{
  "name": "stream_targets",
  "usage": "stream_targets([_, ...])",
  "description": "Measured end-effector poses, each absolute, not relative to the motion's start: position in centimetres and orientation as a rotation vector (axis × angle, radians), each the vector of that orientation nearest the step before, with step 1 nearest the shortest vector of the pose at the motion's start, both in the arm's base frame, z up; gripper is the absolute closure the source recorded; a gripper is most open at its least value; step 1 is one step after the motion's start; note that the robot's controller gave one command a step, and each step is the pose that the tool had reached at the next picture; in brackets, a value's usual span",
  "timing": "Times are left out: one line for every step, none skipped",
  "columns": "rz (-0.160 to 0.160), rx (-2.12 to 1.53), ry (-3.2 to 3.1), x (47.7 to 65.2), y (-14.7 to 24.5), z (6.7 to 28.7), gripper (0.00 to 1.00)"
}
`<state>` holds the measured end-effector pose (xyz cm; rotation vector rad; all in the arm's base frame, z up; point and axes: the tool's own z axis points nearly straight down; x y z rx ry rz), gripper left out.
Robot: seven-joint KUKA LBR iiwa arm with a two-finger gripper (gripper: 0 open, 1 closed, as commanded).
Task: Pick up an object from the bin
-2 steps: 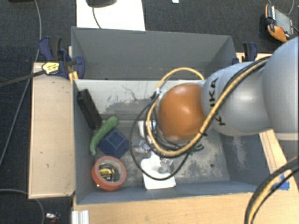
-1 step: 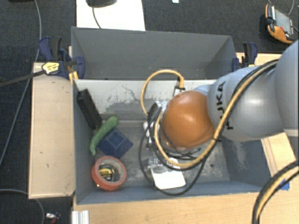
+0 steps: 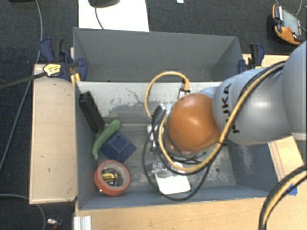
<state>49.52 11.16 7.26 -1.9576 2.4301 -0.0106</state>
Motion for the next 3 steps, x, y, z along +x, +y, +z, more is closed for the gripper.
stream_targets([-0.008,-1.954,2.434,49.4,11.2,9.2,1.0])
stream_targets([-0.003,-1.954,2.438,49.3,11.2,13.6,1.0])
stream_targets([-0.004,-1.953,2.436,49.3,11.2,17.8,1.0])
